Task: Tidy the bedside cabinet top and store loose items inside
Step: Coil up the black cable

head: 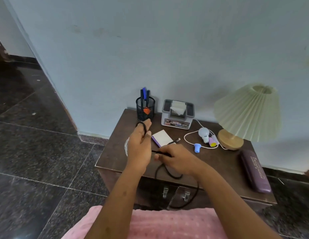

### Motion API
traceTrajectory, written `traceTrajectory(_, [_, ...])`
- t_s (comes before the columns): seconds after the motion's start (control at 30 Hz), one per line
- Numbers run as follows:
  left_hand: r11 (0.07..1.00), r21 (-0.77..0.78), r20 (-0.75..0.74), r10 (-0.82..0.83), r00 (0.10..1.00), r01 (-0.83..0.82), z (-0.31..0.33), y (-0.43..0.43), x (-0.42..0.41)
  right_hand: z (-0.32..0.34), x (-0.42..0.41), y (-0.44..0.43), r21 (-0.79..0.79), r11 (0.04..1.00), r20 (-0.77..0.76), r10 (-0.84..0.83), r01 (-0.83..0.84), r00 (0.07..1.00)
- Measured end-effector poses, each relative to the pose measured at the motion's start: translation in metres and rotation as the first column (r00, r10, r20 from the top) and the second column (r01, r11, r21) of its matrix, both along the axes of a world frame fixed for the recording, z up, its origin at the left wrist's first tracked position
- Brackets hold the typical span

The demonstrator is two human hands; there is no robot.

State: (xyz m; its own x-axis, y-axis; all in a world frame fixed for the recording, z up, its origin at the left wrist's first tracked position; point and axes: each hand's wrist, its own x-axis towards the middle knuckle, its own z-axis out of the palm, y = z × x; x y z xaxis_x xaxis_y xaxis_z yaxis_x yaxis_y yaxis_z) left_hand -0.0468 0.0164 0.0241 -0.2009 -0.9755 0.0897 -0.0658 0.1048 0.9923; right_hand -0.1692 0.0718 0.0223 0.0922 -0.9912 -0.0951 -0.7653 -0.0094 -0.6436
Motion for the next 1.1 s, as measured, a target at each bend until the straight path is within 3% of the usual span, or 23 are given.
traceTrajectory(0.07, [0.989, -0.129, 0.325, -0.022, 0.946, 0.067, -0.005, -0.001, 0.000, 0.006, -0.009, 0.003, -0.055, 0.998, -0.020, -0.034, 0.033, 0.999])
traceTrajectory(0.13, [0.983, -0.009, 0.358, -0.169, 0.918, 0.185, -0.004, 0.002, -0.003, 0.012, -0.020, 0.008, -0.138, 0.985, 0.030, -0.098, 0.101, 0.995])
traceTrajectory(0.23, [0.853, 0.295, 0.149, -0.487, 0.861, 0.432, 0.002, 0.013, -0.009, 0.019, -0.035, 0.021, -0.230, 0.953, 0.147, -0.165, 0.196, 0.975])
traceTrajectory(0.33, [0.686, 0.450, -0.059, -0.617, 0.785, 0.573, 0.008, 0.021, -0.011, 0.021, -0.046, 0.031, -0.286, 0.898, 0.311, -0.243, 0.335, 0.919])
traceTrajectory(0.43, [0.533, 0.474, -0.377, -0.596, 0.709, 0.701, 0.016, 0.026, -0.012, 0.021, -0.053, 0.034, -0.277, 0.854, 0.489, -0.269, 0.440, 0.830])
traceTrajectory(0.6, [0.436, 0.381, -0.663, -0.486, 0.569, 0.816, 0.024, 0.027, -0.011, 0.014, -0.046, 0.027, -0.211, 0.862, 0.561, -0.280, 0.461, 0.779])
traceTrajectory(0.7, [0.483, 0.273, -0.796, -0.372, 0.477, 0.832, 0.024, 0.026, -0.010, 0.008, -0.038, 0.022, -0.151, 0.878, 0.562, -0.301, 0.454, 0.770])
traceTrajectory(0.8, [0.610, 0.201, -0.841, -0.293, 0.454, 0.767, 0.025, 0.023, -0.009, 0.001, -0.024, 0.017, -0.025, 0.939, 0.499, -0.287, 0.344, 0.818])
traceTrajectory(0.97, [0.861, 0.260, -0.700, -0.144, 0.700, 0.437, 0.016, 0.014, -0.011, -0.001, -0.002, 0.012, 0.089, 0.979, 0.392, -0.204, 0.184, 0.897])
traceTrajectory(1.1, [0.940, 0.219, -0.507, -0.118, 0.854, 0.260, 0.010, 0.017, -0.019, 0.002, 0.001, 0.016, 0.238, 0.969, 0.366, -0.155, 0.069, 0.918])
